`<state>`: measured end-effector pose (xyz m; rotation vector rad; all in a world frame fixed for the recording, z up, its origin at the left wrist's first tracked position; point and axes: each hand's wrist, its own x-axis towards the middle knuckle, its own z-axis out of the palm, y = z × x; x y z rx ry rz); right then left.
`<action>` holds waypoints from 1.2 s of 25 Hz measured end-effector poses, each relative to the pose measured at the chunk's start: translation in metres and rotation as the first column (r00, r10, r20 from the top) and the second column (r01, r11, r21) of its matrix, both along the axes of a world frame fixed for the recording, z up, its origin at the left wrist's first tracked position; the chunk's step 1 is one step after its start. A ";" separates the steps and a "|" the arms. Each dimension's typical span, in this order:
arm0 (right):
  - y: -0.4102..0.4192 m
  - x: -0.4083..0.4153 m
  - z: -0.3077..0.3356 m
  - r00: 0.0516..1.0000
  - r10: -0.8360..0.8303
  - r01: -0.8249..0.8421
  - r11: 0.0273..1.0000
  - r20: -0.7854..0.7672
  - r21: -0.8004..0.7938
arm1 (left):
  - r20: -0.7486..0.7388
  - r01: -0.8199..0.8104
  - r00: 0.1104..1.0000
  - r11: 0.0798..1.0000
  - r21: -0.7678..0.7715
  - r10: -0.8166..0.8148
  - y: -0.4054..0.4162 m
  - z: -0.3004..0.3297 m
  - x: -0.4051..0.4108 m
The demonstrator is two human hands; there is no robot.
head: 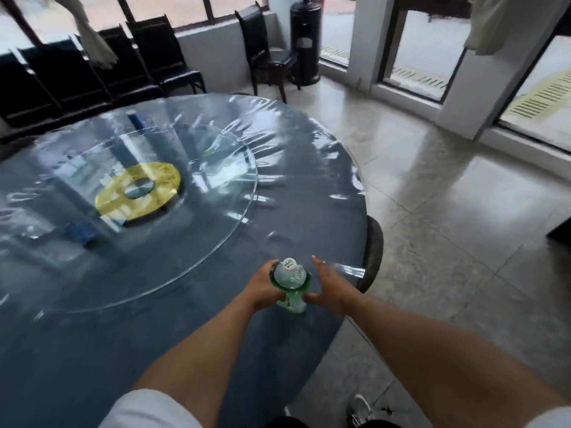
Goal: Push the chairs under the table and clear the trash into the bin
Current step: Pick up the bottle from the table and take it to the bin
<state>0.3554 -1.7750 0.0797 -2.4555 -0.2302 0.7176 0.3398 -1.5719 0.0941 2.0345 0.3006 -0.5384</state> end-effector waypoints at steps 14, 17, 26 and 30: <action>-0.008 -0.002 0.024 0.977 0.209 -0.190 0.949 -0.049 0.251 | 0.110 -0.496 0.866 0.865 0.076 0.487 -0.043 0.027 -0.075; 0.024 -0.019 0.040 0.980 0.198 -0.181 0.932 -0.022 0.313 | 0.168 -0.619 0.781 0.782 0.075 0.602 -0.030 0.036 -0.106; 0.121 -0.142 0.069 0.936 0.352 -0.325 0.860 0.005 0.394 | 0.211 -0.830 0.542 0.557 -0.014 0.813 0.043 0.051 -0.267; 0.167 -0.240 0.076 0.855 0.518 -0.484 0.782 0.023 0.393 | 0.214 -0.931 0.337 0.358 -0.068 0.917 0.072 0.048 -0.380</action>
